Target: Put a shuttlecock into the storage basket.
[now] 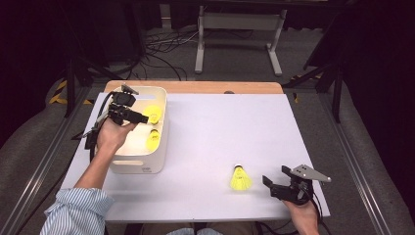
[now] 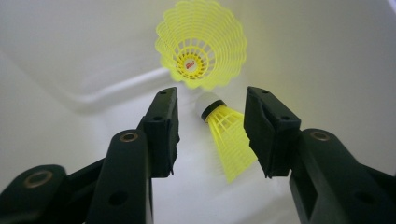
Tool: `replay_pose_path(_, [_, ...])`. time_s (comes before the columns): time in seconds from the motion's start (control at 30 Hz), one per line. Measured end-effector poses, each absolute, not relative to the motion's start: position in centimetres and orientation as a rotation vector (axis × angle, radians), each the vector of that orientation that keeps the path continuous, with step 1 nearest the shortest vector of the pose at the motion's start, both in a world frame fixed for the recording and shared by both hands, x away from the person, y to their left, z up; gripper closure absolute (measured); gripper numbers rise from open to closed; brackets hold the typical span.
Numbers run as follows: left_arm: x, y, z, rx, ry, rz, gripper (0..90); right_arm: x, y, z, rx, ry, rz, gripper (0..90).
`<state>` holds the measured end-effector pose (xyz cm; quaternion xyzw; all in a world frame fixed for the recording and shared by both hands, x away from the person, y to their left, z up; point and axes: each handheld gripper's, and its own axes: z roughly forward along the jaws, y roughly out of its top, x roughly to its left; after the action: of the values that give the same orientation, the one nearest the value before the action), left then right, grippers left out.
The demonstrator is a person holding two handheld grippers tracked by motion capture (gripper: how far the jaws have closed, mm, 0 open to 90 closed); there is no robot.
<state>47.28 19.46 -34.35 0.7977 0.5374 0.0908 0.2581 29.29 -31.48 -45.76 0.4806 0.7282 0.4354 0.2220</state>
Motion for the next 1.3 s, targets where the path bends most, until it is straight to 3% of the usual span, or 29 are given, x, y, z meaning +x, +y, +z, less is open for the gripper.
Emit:
replay_pose_path(0.27, [46.8, 19.4, -33.8, 2.145, 1.444, 0.261, 43.8, 29.3, -31.4, -45.8, 1.328, 2.012, 1.201, 13.9])
replay_pose_path(0.5, [46.3, 19.1, -33.2, 2.148, 1.417, 0.267, 40.1, 29.3, -31.4, -45.8, 1.327, 2.014, 1.2, 13.9])
replay_pose_path(1.3, [44.9, 17.5, -31.3, 2.191, 1.298, 0.247, 39.8, 29.3, -31.5, -45.8, 1.329, 2.012, 1.205, 13.9])
